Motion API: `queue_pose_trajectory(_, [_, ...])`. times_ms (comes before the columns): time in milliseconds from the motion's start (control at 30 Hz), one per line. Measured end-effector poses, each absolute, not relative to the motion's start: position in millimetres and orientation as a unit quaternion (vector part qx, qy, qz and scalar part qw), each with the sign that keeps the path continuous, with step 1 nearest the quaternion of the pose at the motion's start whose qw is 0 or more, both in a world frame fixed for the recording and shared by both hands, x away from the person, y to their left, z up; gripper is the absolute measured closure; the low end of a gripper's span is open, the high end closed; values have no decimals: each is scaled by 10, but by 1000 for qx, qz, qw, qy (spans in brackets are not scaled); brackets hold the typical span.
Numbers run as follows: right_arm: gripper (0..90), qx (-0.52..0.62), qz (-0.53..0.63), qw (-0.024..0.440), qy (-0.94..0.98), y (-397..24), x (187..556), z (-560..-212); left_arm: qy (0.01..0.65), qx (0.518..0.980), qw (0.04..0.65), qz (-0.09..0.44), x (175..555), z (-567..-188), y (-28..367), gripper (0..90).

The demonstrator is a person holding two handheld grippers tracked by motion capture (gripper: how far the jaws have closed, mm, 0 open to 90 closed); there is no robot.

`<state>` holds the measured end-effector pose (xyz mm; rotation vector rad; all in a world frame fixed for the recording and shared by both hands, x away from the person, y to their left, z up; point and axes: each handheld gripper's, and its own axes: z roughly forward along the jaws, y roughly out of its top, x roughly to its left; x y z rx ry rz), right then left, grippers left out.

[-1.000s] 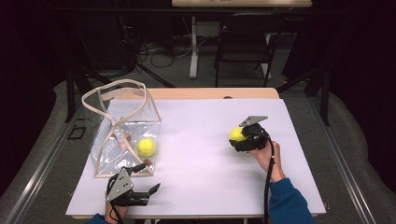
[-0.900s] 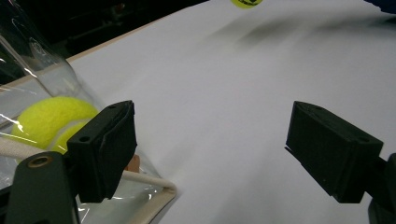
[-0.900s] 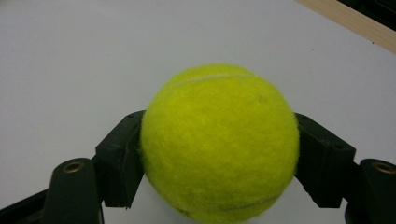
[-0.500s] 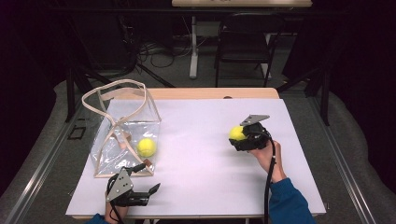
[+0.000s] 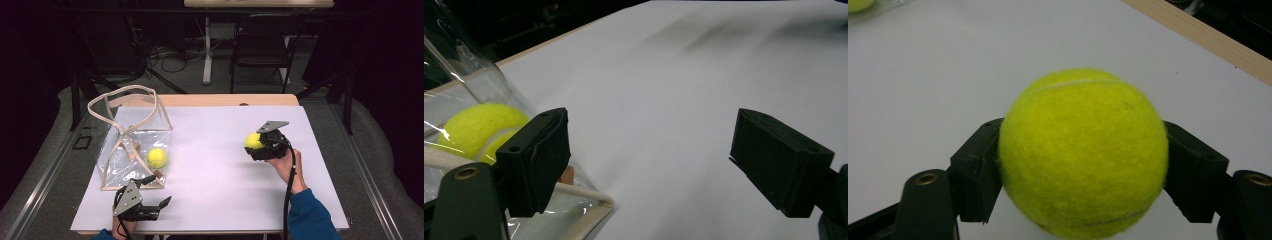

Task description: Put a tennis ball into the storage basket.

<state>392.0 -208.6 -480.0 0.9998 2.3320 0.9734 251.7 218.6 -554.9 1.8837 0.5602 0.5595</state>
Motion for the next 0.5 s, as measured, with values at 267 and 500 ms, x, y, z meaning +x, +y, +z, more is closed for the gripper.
queue_pose_trajectory(267, [263,348,351,212,843,-2004,3921,-4708,235,786,522,233,2516,-5550,2188,160])
queue_pose_trajectory(500, [263,337,352,210,848,-1917,3930,-4669,234,787,522,232,2517,-5550,2187,160])
